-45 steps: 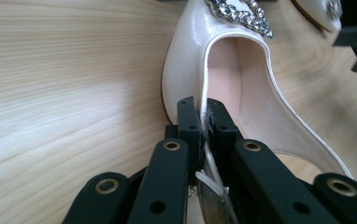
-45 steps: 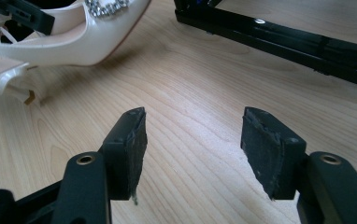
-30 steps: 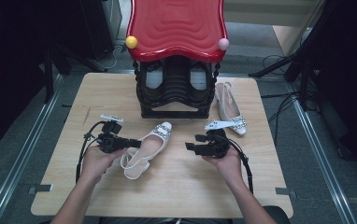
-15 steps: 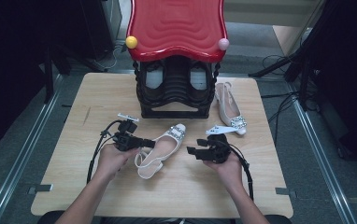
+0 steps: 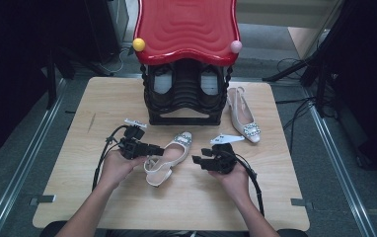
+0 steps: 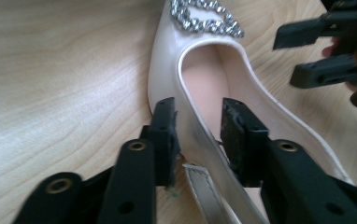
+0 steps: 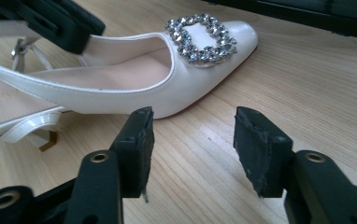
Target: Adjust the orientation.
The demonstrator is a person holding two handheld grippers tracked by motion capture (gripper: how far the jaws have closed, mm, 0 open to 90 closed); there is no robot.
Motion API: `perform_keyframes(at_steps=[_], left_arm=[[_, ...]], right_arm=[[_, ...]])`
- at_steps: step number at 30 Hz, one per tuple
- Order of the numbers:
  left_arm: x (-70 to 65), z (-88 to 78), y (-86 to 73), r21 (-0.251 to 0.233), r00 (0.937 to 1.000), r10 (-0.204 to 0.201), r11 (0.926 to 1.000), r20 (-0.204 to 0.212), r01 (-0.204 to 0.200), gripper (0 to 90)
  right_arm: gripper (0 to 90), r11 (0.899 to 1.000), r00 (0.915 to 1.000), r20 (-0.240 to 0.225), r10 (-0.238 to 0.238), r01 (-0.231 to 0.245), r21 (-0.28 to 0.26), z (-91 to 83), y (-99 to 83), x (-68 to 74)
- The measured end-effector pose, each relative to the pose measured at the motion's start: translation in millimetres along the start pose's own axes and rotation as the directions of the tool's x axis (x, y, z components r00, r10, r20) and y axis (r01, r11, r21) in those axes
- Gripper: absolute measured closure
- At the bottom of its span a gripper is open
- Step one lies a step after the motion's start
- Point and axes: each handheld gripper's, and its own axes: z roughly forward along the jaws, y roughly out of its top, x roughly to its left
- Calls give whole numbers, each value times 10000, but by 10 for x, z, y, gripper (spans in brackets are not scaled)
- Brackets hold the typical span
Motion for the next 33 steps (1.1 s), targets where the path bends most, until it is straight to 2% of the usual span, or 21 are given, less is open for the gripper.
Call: perform_keyframes(at_steps=[3, 6, 8, 9, 13, 16, 20, 27, 33], left_arm=[[-3, -86, 14, -230, 9999, -18, 9997, 159, 22, 594], [-12, -162, 32, -349, 9999, 149, 9993, -28, -150, 565], [12, -223, 31, -398, 9999, 153, 9991, 61, -151, 550], [13, -235, 24, -461, 9999, 80, 9989, -66, -83, 543], [68, -302, -7, -507, 9999, 40, 9987, -135, -46, 526], [87, -340, -39, -504, 9985, -8, 9987, -550, -20, 525], [109, -390, -81, -584, 9984, -101, 9983, -564, 68, 521], [134, -456, -156, -741, 9976, -263, 9970, -642, 215, 514], [145, -490, -210, -746, 9968, -301, 9969, -742, 246, 490]], right_arm=[[627, 10000, 10000, 36, -40, 40, 46, 32, 1, 37], [753, 10000, 9999, -126, -54, 53, -84, 56, 12, 64], [845, 9999, 9996, -255, -109, 105, -137, 72, 16, 77], [892, 9999, 9991, -411, -81, 76, -127, 95, 14, 88], [900, 9998, 9978, -661, -83, 97, 201, 191, 11, 126], [900, 9986, 9975, -665, -257, 286, 439, 262, 13, 159], [900, 9967, 9974, -613, -388, 431, 692, 326, 25, 183], [900, 9956, 9967, -639, -499, 548, 767, 375, 68, 163], [900, 9958, 9975, -593, -376, 424, 816, 399, 109, 127]])
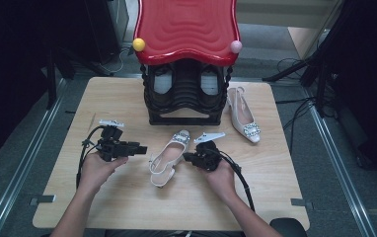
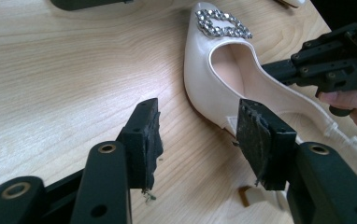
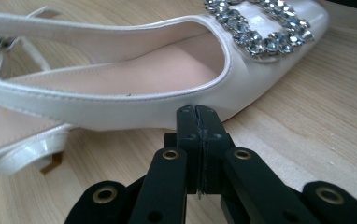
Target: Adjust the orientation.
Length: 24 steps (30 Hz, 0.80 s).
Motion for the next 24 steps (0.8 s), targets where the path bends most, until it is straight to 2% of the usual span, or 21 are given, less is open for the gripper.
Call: perform_keyframes(at_steps=[16, 21, 24], left_arm=[[66, -85, -89, -314, 9992, -363, 9989, -154, 358, 461], [95, -103, -79, -267, 9995, -252, 9993, -174, 247, 448], [125, -107, -68, -325, 9992, -327, 9990, -212, 320, 444]], right_arm=[[900, 9998, 9997, 119, 201, -201, 11, 56, 112, -108], [900, 9997, 9997, 166, 192, -189, -171, -17, 125, -112], [900, 9993, 9998, 198, 101, -94, -349, -105, 138, -110]])
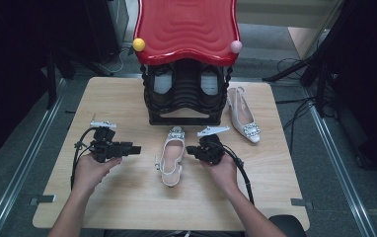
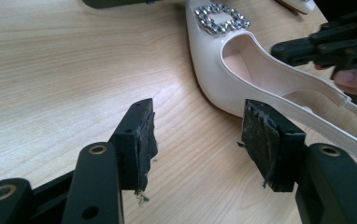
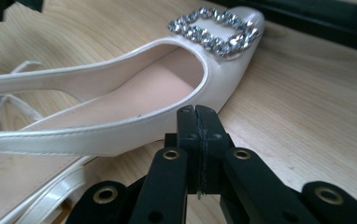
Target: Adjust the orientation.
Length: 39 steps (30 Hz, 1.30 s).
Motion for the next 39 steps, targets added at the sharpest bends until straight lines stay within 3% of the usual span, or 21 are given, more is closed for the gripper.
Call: perform_keyframes(at_steps=[4, 8, 14, 20, 24, 26, 33, 36, 39], left_arm=[[18, 8, 17, 14, 10000, 84, 10000, 18, -84, 439], [2, 13, 48, -105, 9988, 3, 9999, 489, 2, 424], [-32, 46, 82, 68, 9991, 417, 9991, 74, -418, 419], [-20, 85, 110, 173, 9990, 411, 9990, 171, -414, 419], [-18, 93, 140, 144, 9981, 375, 9992, 491, -383, 419], [-26, 94, 157, 108, 9975, 358, 9993, 611, -365, 419], [-26, 144, 171, 278, 9981, 439, 9986, 423, -451, 419], [-25, 161, 170, 296, 9983, 428, 9986, 396, -440, 419], [-22, 158, 171, 274, 9977, 395, 9988, 555, -411, 419]], right_arm=[[900, 9994, 9999, 65, 89, -87, -335, -134, 8, -29], [894, 9981, 9996, 104, 248, -242, -567, -265, 11, -80], [895, 9961, 9966, 578, 579, -538, -699, -417, -4, -232], [898, 9937, 9921, 914, 863, -791, -797, -537, -24, -372], [900, 9914, 9878, 1099, 1104, -1016, -829, -602, -45, -480], [900, 9891, 9842, 1219, 1285, -1183, -873, -635, -53, -543], [900, 9755, 9684, 1469, 2017, -1851, -1186, -752, -88, -823], [900, 9625, 9577, 1345, 2542, -2370, -1319, -794, -117, -981], [900, 9540, 9427, 1714, 2863, -2638, -1428, -822, -140, -1124]])
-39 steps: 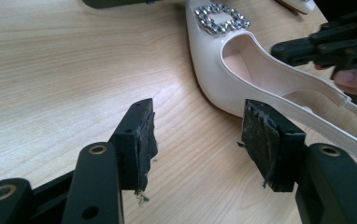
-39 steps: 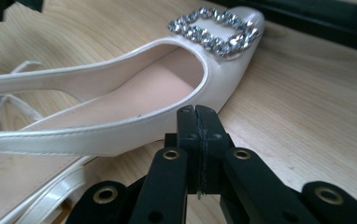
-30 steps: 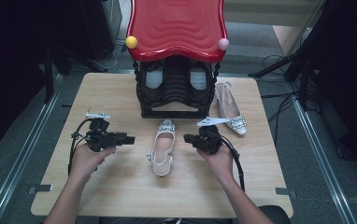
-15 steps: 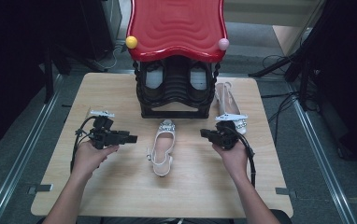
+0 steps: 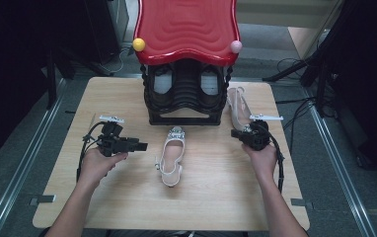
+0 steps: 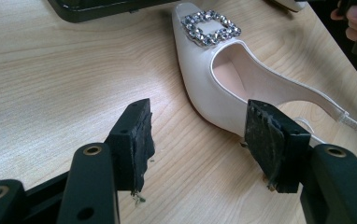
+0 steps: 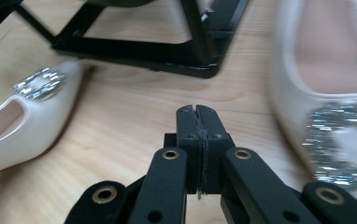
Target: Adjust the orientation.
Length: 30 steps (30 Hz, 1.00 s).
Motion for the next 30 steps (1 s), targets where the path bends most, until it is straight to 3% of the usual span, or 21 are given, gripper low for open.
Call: perform_keyframes(at_steps=[15, 17, 27, 30], left_arm=[[-9, -46, -55, -92, 9998, -51, 9999, -169, 50, 420], [-6, -49, -68, -111, 9998, -70, 9999, -185, 68, 419], [2, -44, -96, 5, 9998, -50, 10000, -187, 50, 418], [-2, -35, -96, 43, 9998, -43, 10000, -204, 44, 417]], right_arm=[[900, 9990, 9952, 899, 385, -402, 181, 266, 85, -307], [900, 9991, 9959, 818, 388, -399, 118, 302, 102, -315], [900, 9998, 9919, 1268, 80, -102, 168, 340, 117, -290], [900, 9995, 9896, 1421, 212, -240, 183, 321, 119, -301]])
